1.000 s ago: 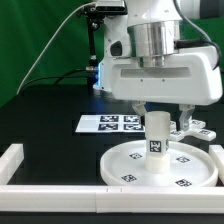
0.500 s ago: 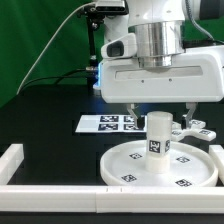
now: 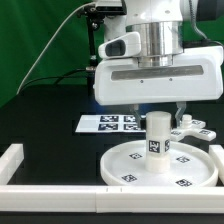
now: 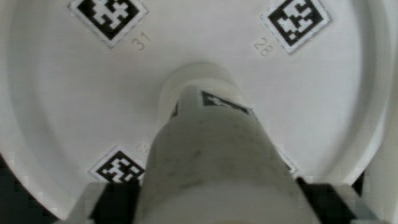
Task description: Assemble round table
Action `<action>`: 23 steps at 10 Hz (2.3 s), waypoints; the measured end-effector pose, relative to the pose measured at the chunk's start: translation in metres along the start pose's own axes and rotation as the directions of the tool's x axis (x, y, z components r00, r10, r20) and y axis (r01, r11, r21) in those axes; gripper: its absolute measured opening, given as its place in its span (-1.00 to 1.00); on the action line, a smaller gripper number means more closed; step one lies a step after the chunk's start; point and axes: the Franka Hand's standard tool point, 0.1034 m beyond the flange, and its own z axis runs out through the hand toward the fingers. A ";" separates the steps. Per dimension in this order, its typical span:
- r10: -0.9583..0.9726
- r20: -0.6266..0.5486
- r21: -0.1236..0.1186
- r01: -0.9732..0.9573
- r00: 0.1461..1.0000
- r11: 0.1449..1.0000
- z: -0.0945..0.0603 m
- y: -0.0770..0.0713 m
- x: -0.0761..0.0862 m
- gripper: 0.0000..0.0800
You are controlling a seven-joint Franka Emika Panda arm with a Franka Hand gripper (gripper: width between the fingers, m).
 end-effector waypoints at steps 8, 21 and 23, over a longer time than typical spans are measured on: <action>0.878 0.030 0.017 -0.879 0.477 0.477 0.002 0.000 -0.002 0.02; -0.083 0.013 0.015 0.083 0.996 0.996 -0.002 -0.007 0.002 0.62; -0.257 0.024 0.012 0.256 0.966 0.966 -0.002 -0.007 0.002 0.62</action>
Offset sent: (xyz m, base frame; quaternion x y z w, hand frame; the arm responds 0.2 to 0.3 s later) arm 0.0001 -0.0028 -0.0038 -0.0414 0.0130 0.2393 0.9700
